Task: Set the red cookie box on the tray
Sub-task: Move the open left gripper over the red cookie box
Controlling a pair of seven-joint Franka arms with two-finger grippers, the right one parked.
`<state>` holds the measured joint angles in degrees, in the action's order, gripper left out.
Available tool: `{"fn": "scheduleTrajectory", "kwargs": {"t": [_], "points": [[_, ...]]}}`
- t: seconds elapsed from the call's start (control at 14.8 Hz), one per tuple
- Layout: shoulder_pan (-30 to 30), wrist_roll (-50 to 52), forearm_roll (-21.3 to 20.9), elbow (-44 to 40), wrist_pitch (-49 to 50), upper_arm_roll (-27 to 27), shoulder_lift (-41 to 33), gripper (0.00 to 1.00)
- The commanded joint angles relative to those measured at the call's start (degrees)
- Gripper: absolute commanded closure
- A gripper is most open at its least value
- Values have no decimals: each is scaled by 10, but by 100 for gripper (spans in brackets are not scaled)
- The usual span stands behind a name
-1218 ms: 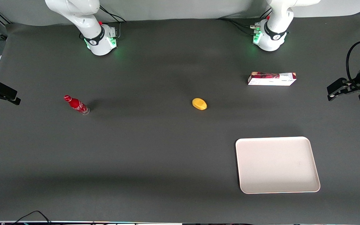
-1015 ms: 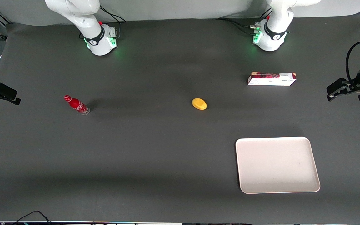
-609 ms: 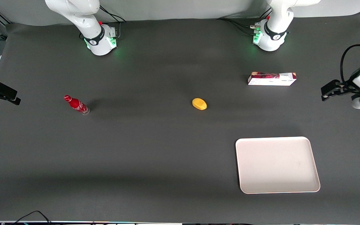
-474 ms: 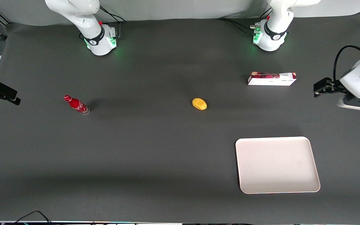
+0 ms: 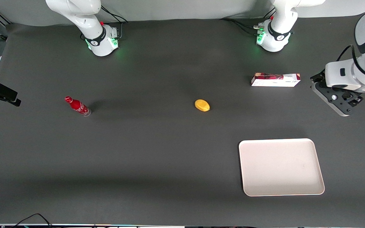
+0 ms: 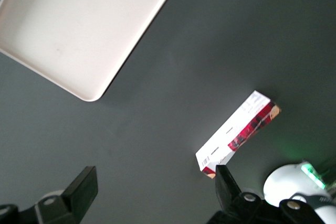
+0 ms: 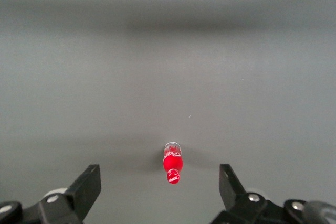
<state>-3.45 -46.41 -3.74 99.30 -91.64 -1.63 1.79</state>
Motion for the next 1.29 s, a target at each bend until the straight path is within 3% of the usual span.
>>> {"fn": "scheduleTrajectory", "kwargs": {"t": [0.0,0.27,0.68,1.02,1.22], "points": [[3,-138,-13,107,-52,1,-56,0],[5,-190,-11,299,-167,1,-144,0],[6,-284,5,469,-273,1,-187,0],[3,-343,56,602,-401,0,-186,0],[-1,-373,64,640,-448,-1,-174,0]]}}
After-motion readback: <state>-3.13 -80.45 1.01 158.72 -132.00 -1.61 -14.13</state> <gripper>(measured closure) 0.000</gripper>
